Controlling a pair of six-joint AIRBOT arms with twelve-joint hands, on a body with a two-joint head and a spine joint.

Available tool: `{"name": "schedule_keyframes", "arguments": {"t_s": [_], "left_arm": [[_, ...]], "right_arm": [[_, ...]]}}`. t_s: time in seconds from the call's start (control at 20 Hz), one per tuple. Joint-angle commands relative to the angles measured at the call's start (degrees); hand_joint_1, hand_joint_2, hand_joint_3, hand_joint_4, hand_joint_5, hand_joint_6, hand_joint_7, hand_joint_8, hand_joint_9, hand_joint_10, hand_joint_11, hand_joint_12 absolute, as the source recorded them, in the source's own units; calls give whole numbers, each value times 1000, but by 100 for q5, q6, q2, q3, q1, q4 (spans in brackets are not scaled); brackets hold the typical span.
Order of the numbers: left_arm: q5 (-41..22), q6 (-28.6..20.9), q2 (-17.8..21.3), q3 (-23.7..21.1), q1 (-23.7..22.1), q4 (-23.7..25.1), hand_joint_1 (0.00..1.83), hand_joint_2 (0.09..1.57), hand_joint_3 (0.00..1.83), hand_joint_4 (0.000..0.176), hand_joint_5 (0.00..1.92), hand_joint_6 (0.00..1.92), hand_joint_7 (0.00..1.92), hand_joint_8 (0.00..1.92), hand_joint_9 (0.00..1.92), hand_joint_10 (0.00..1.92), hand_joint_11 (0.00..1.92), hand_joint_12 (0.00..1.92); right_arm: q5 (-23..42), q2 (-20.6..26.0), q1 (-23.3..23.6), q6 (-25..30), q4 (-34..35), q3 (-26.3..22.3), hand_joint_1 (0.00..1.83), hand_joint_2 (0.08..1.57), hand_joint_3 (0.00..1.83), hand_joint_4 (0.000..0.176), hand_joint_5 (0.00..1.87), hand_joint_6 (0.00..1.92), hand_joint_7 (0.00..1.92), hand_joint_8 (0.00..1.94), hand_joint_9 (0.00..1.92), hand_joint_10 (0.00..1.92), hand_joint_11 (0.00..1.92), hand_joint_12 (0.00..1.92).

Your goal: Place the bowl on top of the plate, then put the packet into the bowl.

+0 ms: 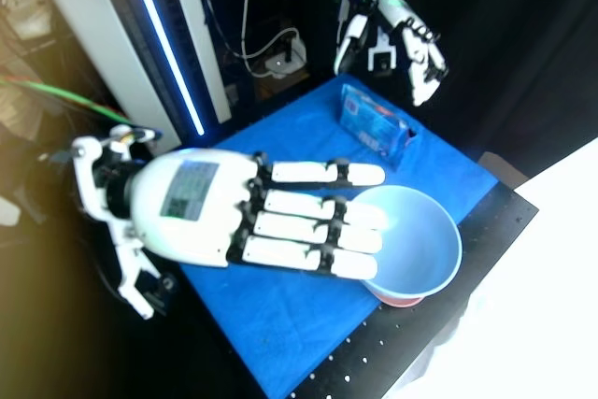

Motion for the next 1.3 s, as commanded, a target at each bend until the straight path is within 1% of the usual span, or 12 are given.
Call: {"name": "schedule_keyframes", "arguments": {"t_s": [0.0, 0.1, 0.15, 0.3, 0.55, 0.7, 0.85, 1.0, 1.05, 1.15, 1.2, 1.25], "left_arm": [[-491, -37, 26, 29, -68, 104, 575, 844, 0, 0, 208, 0, 436, 3, 577, 13, 202, 1086], [-250, -35, 39, 76, -132, 225, 563, 828, 0, 14, 201, 1, 430, 2, 571, 2, 87, 1248], [-121, -35, 38, 101, -181, 294, 572, 821, 0, 3, 212, 5, 441, 7, 578, 4, 82, 1278], [-28, -29, 18, 121, -254, 335, 501, 830, 1, 0, 228, 0, 470, 2, 577, 3, 51, 1400], [191, 130, -187, 239, -454, 325, 493, 858, 6, 4, 212, 0, 466, 0, 567, 3, 10, 1390], [352, 146, -255, 304, -520, 326, 520, 910, 6, 30, 201, 1, 458, 0, 556, 0, 0, 1497], [465, 250, -271, 309, -521, 280, 624, 926, 2, 38, 219, 4, 481, 8, 578, 14, 0, 1566], [588, 267, -317, 354, -522, 223, 742, 931, 0, 53, 248, 5, 475, 4, 546, 5, 0, 1462], [610, 268, -321, 363, -522, 210, 765, 936, 0, 48, 255, 4, 476, 3, 542, 3, 0, 1418], [629, 283, -320, 372, -522, 194, 785, 921, 0, 50, 275, 2, 479, 1, 549, 6, 0, 1390], [635, 290, -320, 372, -522, 189, 783, 903, 0, 36, 306, 7, 516, 12, 600, 29, 0, 1472], [643, 295, -328, 372, -522, 184, 787, 901, 0, 35, 308, 6, 523, 13, 605, 32, 0, 1490]], "right_arm": [[686, 18, 48, -2, 134, 8, 774, 862, 0, 176, 37, 6, 0, 0, 0, 0, 0, 0], [686, 18, 44, -3, 134, 11, 796, 865, 0, 176, 44, 7, 7, 2, 0, 0, 0, 0], [686, 18, 38, -3, 135, 15, 794, 871, 2, 176, 46, 7, 2, 0, 0, 0, 0, 0], [686, 18, 32, -3, 136, 20, 744, 880, 5, 176, 58, 8, 10, 3, 0, 0, 0, 0], [686, 18, 10, -3, 156, 23, 727, 892, 7, 176, 72, 9, 22, 4, 0, 0, 6, 3], [686, 28, -2, -3, 177, 21, 694, 908, 11, 176, 77, 7, 39, 9, 0, 0, 0, 0], [686, 41, -19, -3, 219, 20, 660, 922, 12, 172, 74, 4, 48, 8, 0, 0, 1, 0], [686, 51, -33, -2, 254, 18, 662, 928, 9, 169, 84, 6, 51, 5, 0, 0, 10, 5], [686, 55, -36, -2, 263, 18, 653, 933, 10, 154, 92, 8, 63, 9, 0, 0, 7, 4], [686, 64, -39, -2, 282, 15, 649, 930, 6, 157, 100, 8, 79, 12, 7, 3, 27, 13], [686, 67, -39, -2, 292, 14, 628, 932, 6, 167, 98, 6, 86, 12, 13, 5, 33, 17], [686, 69, -39, -2, 301, 14, 621, 935, 6, 158, 105, 7, 89, 11, 14, 4, 46, 24]]}}
